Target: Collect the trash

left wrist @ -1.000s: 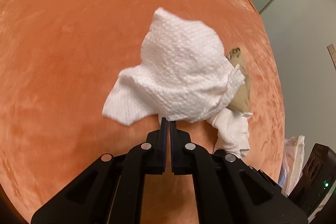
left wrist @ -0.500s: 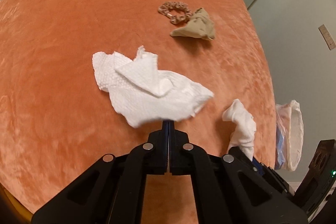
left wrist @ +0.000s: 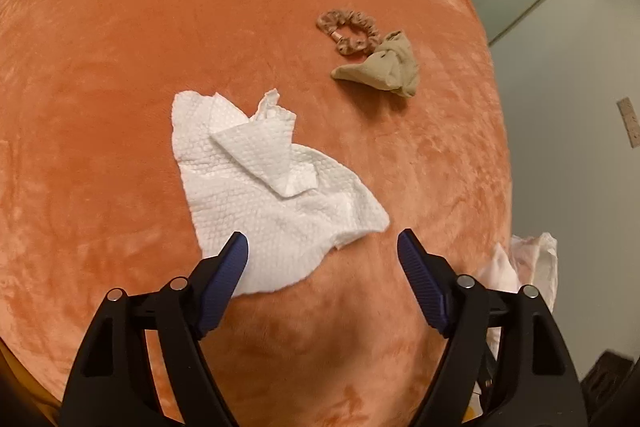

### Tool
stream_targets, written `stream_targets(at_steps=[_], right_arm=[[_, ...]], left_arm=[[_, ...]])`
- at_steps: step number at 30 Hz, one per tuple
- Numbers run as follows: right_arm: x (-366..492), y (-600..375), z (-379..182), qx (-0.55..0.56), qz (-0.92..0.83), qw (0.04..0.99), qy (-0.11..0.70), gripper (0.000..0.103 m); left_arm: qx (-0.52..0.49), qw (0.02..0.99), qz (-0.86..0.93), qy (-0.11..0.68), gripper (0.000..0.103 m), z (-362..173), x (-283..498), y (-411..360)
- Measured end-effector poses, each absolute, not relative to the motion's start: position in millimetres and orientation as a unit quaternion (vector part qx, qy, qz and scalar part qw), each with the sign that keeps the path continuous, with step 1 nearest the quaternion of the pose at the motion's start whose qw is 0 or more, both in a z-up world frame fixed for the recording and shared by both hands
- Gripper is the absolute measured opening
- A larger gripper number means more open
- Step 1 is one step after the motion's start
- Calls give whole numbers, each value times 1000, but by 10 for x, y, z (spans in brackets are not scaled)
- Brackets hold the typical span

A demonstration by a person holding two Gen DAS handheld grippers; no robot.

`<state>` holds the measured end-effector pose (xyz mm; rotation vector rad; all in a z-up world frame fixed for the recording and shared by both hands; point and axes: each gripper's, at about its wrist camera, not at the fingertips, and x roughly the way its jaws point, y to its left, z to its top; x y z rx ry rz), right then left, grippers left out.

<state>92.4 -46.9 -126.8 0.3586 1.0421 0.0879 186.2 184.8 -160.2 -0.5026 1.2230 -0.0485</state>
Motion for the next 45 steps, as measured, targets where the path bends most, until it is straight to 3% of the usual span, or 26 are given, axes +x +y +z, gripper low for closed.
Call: stream_targets(at_steps=[3, 7, 10, 12, 15, 27, 45], right_arm=[[958, -515, -1304, 172, 39, 849, 497, 13], [1003, -572, -1362, 178, 35, 845, 503, 13], [1025, -571, -1399, 175, 33, 843, 508, 13], [1030, -562, -1415, 176, 34, 842, 509, 13], [1024, -552, -1423, 182, 35, 840, 510, 13], [808, -744, -960, 191, 38, 863, 466, 13], [230, -2035, -378, 204, -54, 900, 381, 13]], left_arm=[[-220, 778, -4, 588, 79, -1786, 2011, 1763], [-215, 759, 14, 614, 75, -2001, 2054, 1717], [-190, 770, 21, 609, 51, -1976, 2007, 1673], [-179, 773, 11, 609, 17, -1969, 1969, 1669], [-190, 772, -5, 606, 2, -1944, 1890, 1699], [-169, 807, -79, 560, 2, -1198, 1480, 1295], [-81, 830, -243, 496, 2, -285, 1140, -388]])
